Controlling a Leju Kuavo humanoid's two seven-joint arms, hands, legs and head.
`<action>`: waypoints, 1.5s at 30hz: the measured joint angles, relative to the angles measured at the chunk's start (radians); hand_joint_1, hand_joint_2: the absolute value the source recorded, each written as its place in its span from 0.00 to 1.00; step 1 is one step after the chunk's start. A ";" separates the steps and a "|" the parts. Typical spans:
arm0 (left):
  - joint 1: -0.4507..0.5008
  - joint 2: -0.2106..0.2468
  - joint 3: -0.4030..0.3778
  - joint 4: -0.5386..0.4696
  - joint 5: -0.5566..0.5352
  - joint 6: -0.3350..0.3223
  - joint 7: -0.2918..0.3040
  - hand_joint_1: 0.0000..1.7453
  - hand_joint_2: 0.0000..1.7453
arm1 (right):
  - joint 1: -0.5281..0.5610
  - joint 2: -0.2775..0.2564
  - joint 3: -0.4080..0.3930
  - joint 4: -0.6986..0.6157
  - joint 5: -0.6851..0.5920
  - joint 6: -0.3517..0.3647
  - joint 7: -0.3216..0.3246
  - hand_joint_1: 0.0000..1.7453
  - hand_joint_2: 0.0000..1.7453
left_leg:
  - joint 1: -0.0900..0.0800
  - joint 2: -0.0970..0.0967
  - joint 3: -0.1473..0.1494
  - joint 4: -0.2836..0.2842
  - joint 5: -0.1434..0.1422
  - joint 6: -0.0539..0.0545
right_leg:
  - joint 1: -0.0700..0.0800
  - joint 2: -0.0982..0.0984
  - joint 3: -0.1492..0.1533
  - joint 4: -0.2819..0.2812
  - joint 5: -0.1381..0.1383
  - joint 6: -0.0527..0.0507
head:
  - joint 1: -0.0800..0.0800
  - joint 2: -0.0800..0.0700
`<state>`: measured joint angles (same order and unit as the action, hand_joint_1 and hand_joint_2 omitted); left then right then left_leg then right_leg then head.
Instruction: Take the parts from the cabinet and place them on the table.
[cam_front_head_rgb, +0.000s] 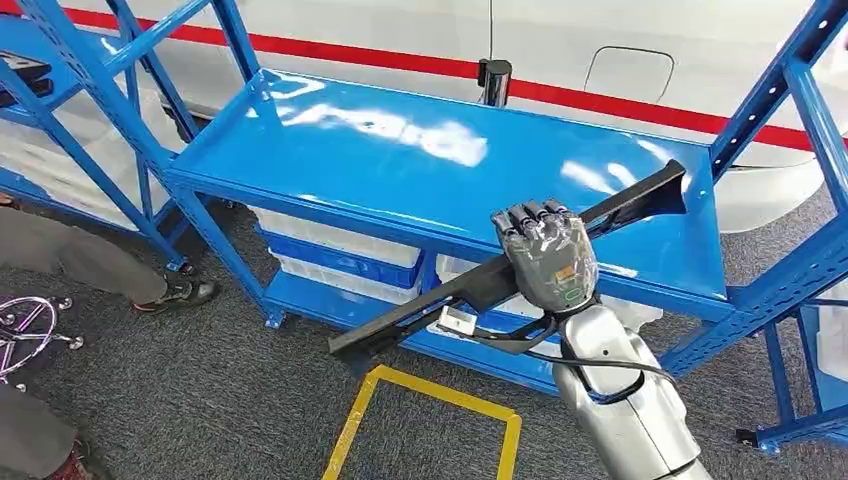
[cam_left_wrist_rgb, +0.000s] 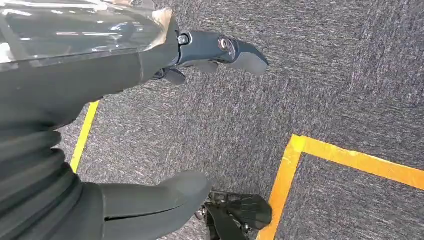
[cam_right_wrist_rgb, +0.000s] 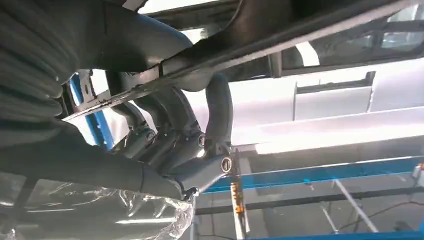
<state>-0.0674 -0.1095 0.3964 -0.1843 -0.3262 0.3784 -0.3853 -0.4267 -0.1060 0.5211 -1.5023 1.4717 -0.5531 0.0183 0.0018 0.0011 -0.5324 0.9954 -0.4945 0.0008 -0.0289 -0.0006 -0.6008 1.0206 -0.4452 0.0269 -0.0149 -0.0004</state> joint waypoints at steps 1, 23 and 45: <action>0.000 0.000 0.000 0.000 -0.001 -0.001 0.000 0.00 1.00 | 0.002 0.001 -0.004 -0.002 0.000 -0.001 0.004 0.93 1.00 | 0.000 0.000 -0.001 0.001 -0.001 0.001 | -0.001 0.000 0.000 -0.001 0.000 0.000 | 0.000 0.000; -0.001 -0.002 0.000 -0.003 -0.013 -0.009 -0.004 0.00 1.00 | 0.054 0.005 -0.038 -0.045 0.003 -0.045 0.013 0.93 1.00 | 0.014 0.052 0.026 -0.016 -0.004 0.032 | -0.004 -0.014 -0.081 0.114 -0.007 0.045 | 0.003 0.000; -0.004 0.000 0.001 -0.006 -0.024 -0.007 0.001 0.00 1.00 | 0.048 0.014 -0.055 -0.047 0.006 -0.048 0.019 0.93 1.00 | 0.012 -0.045 -0.034 0.010 0.027 0.034 | 0.007 0.118 -0.030 -0.001 0.024 0.023 | -0.006 0.000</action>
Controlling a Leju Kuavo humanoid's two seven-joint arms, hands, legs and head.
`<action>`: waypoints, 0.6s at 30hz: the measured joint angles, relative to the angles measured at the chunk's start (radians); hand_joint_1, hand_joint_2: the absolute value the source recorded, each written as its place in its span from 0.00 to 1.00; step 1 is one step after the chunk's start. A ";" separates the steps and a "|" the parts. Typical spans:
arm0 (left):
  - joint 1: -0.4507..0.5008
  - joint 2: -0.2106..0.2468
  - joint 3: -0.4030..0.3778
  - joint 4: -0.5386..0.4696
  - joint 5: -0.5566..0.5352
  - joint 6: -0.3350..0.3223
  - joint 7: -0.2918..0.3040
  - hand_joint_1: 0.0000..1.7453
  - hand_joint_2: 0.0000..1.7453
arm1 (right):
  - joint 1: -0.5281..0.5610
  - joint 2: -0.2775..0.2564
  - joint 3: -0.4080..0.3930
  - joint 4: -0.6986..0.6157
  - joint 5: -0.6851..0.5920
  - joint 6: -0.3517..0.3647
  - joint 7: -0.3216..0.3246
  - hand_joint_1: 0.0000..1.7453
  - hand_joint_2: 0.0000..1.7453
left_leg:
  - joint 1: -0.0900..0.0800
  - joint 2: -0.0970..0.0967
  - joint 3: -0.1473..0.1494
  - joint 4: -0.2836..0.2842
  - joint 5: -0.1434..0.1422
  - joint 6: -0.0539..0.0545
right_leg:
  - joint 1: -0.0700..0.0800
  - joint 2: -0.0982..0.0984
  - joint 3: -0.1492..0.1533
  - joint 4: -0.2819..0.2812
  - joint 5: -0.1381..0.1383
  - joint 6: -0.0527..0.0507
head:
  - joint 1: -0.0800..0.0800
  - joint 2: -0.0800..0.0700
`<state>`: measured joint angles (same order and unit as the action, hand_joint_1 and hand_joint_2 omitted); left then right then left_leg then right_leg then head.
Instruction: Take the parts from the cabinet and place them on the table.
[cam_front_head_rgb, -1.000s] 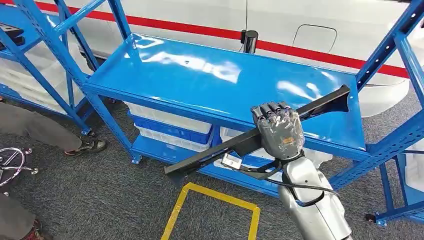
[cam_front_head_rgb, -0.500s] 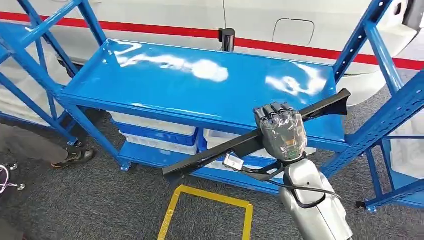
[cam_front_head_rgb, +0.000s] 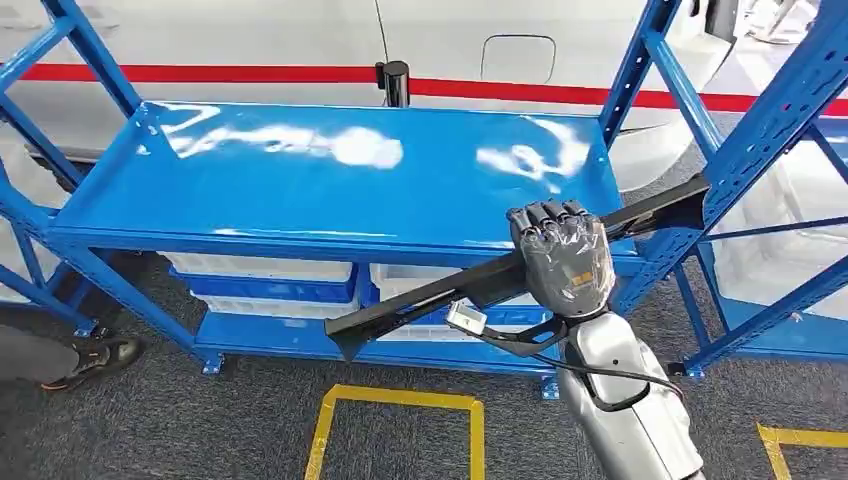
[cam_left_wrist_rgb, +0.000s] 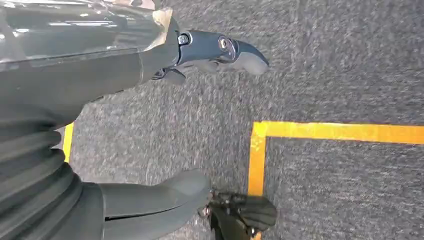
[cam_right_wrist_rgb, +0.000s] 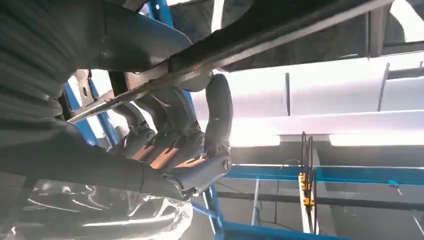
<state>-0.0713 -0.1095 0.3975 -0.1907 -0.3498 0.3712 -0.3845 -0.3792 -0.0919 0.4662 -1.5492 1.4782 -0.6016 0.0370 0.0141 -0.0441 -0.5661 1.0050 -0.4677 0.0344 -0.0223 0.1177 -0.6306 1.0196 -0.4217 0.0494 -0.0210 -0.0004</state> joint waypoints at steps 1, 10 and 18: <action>-0.001 0.000 0.000 0.000 -0.003 0.000 0.000 0.00 1.00 | -0.001 0.000 -0.003 0.000 0.003 -0.003 0.004 0.93 1.00 | -0.004 0.006 0.004 -0.007 0.004 0.004 | -0.003 -0.056 -0.013 0.024 -0.015 -0.002 | 0.002 0.000; 0.000 -0.002 0.002 0.000 -0.003 0.001 0.024 0.00 1.00 | -0.008 -0.006 -0.003 0.000 0.008 -0.012 0.022 0.93 1.00 | -0.008 0.056 0.001 -0.001 0.002 0.005 | 0.000 -0.123 0.039 0.008 -0.036 0.017 | 0.009 0.000; 0.000 -0.001 0.010 0.000 -0.011 0.020 0.061 0.00 1.00 | -0.017 -0.003 0.001 0.005 0.008 -0.012 0.025 0.93 1.00 | -0.012 0.058 -0.002 0.001 0.001 0.005 | 0.006 -0.121 0.048 -0.014 -0.030 -0.005 | 0.006 0.000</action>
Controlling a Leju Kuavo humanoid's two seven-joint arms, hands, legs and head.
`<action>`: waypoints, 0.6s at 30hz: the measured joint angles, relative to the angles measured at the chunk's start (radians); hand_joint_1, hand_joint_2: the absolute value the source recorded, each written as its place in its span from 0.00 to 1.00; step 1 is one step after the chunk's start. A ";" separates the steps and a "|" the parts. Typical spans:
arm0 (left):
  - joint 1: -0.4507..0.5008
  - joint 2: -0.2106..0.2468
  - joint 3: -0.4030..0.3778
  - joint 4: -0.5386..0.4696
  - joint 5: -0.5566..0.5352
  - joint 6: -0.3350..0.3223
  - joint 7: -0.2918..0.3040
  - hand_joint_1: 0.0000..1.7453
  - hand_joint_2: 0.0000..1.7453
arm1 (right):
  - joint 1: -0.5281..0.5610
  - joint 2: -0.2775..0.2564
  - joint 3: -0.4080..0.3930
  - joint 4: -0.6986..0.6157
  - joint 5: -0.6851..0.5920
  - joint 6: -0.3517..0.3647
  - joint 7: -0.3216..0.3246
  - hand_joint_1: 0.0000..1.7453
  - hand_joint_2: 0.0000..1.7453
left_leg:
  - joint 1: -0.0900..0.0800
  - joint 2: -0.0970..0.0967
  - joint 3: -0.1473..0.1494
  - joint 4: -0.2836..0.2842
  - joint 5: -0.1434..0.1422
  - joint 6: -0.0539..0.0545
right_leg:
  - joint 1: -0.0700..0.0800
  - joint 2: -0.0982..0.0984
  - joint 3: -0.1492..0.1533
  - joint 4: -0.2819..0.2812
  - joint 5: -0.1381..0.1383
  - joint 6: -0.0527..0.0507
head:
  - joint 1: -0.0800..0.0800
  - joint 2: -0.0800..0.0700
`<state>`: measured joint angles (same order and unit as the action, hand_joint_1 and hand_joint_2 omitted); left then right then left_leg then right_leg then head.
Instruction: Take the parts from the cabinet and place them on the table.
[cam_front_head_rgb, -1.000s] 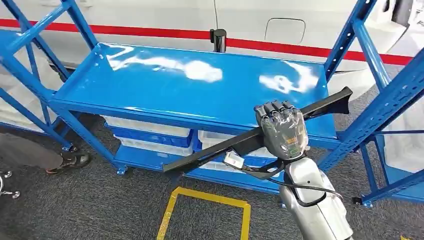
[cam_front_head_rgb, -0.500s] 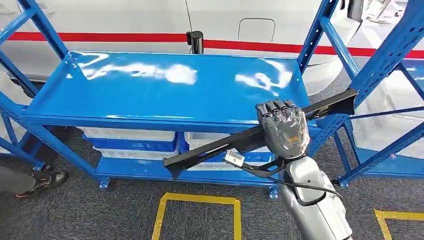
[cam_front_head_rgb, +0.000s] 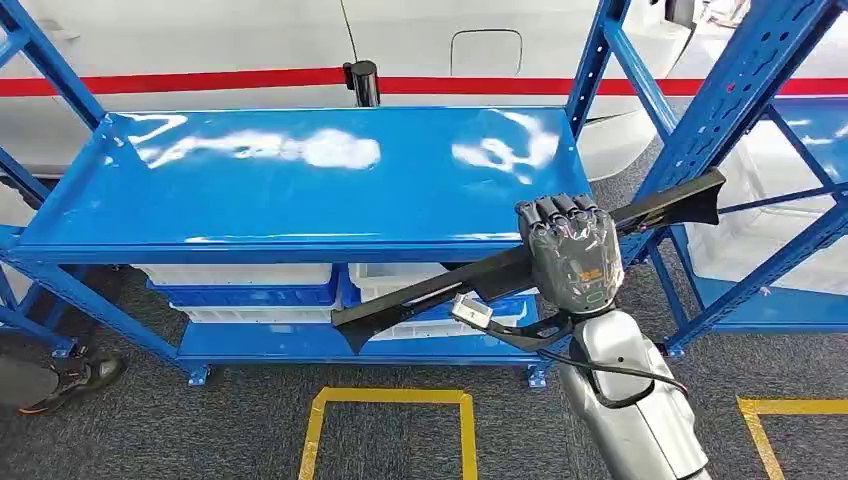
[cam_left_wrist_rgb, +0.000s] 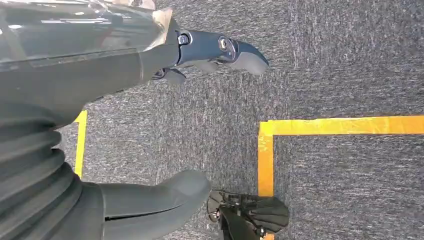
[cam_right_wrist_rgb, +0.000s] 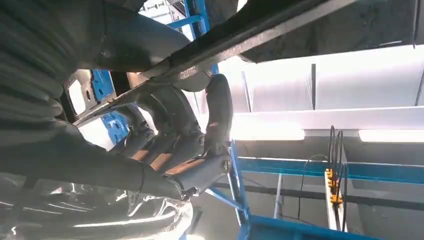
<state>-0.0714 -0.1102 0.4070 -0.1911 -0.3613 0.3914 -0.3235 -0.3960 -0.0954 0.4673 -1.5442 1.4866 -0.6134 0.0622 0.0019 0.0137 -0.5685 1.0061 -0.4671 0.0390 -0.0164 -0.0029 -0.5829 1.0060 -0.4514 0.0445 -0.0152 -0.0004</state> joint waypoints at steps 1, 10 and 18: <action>0.000 0.000 0.000 0.000 -0.003 0.000 0.002 0.00 1.00 | 0.000 0.000 0.000 0.001 0.000 0.000 0.000 0.93 1.00 | 0.000 0.000 0.000 -0.001 0.001 -0.001 | 0.000 0.000 0.000 0.000 0.000 -0.001 | 0.000 0.000; -0.001 0.000 0.003 0.000 -0.006 -0.003 0.008 0.00 1.00 | -0.002 0.000 0.001 0.004 0.000 0.000 0.002 0.93 1.00 | 0.001 0.000 -0.001 -0.003 0.003 -0.020 | 0.004 0.000 -0.003 0.001 0.001 -0.011 | 0.001 0.000; -0.001 0.001 0.015 0.000 0.002 -0.006 0.007 0.00 1.00 | -0.008 0.000 0.001 0.008 0.000 0.000 0.001 0.93 1.00 | -0.008 -0.001 -0.003 0.002 0.000 -0.015 | -0.008 0.000 -0.002 -0.001 0.003 -0.008 | 0.000 0.000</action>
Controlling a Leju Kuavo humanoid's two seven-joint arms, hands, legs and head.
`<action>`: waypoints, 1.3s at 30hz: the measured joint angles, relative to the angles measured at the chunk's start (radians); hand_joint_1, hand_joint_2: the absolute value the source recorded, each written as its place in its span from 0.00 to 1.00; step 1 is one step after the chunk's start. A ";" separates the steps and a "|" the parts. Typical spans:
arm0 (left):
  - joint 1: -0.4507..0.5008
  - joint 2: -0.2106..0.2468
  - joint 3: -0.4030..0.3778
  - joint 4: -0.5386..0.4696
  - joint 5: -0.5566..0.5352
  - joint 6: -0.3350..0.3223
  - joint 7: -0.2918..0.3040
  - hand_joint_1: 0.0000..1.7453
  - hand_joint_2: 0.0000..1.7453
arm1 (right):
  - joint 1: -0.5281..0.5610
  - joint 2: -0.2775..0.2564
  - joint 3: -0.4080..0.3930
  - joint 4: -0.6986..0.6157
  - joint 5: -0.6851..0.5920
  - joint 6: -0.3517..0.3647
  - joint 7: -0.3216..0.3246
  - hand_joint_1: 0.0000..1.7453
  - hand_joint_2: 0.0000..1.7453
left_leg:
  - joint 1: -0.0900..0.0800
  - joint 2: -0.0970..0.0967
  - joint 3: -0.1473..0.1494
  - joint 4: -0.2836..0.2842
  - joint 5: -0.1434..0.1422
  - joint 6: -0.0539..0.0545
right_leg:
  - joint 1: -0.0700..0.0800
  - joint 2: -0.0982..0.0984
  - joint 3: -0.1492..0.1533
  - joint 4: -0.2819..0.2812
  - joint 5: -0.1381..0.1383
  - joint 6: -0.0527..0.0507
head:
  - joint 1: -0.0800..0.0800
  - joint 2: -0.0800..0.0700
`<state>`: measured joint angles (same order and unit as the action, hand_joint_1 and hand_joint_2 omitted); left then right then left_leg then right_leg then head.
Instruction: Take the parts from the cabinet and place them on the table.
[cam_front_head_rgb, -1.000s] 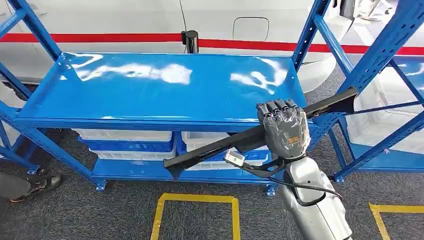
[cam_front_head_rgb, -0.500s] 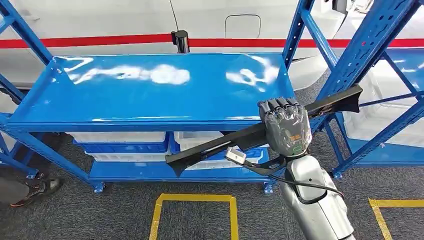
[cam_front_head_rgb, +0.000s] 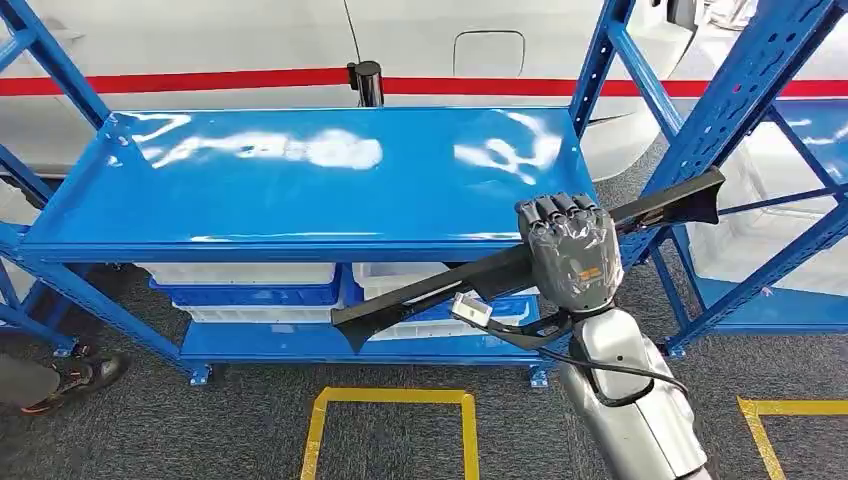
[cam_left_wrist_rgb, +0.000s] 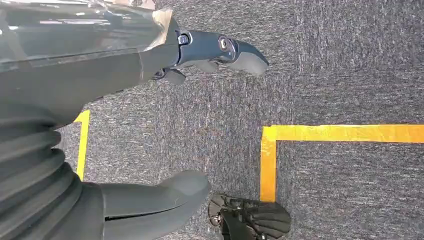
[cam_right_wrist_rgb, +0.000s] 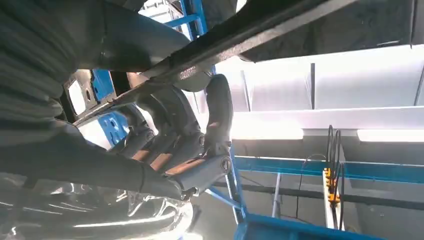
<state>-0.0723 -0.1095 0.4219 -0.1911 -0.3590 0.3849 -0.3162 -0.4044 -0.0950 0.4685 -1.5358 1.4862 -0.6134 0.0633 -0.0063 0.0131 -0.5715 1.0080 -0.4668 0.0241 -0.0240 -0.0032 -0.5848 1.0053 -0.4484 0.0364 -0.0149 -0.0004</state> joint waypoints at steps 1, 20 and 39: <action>0.000 0.000 0.000 0.000 0.000 0.000 0.000 0.00 1.00 | -0.001 0.001 0.000 0.002 -0.001 0.000 0.000 0.93 1.00 | 0.000 0.000 -0.001 0.001 0.000 0.000 | 0.001 0.000 0.000 0.000 0.000 0.000 | 0.000 0.000; -0.015 0.000 0.003 0.000 -0.016 -0.016 0.017 0.00 1.00 | 0.011 -0.011 -0.027 0.013 0.000 0.002 0.017 0.93 1.00 | 0.004 0.007 -0.034 -0.002 0.044 0.009 | 0.006 0.004 0.058 0.015 -0.037 0.028 | 0.003 0.000; -0.018 0.006 0.003 -0.005 -0.021 -0.016 0.018 0.00 1.00 | 0.029 -0.007 -0.033 -0.004 0.001 0.017 0.032 0.93 1.00 | 0.005 -0.016 0.058 -0.023 -0.025 0.026 | 0.012 0.009 -0.039 -0.003 0.054 0.011 | -0.011 0.000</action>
<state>-0.0902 -0.1038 0.4253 -0.1957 -0.3800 0.3693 -0.2983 -0.3753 -0.1022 0.4356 -1.5400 1.4870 -0.5966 0.0950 -0.0009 -0.0025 -0.5140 0.9847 -0.4921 0.0505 -0.0119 0.0058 -0.6234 1.0024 -0.3947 0.0477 -0.0256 -0.0004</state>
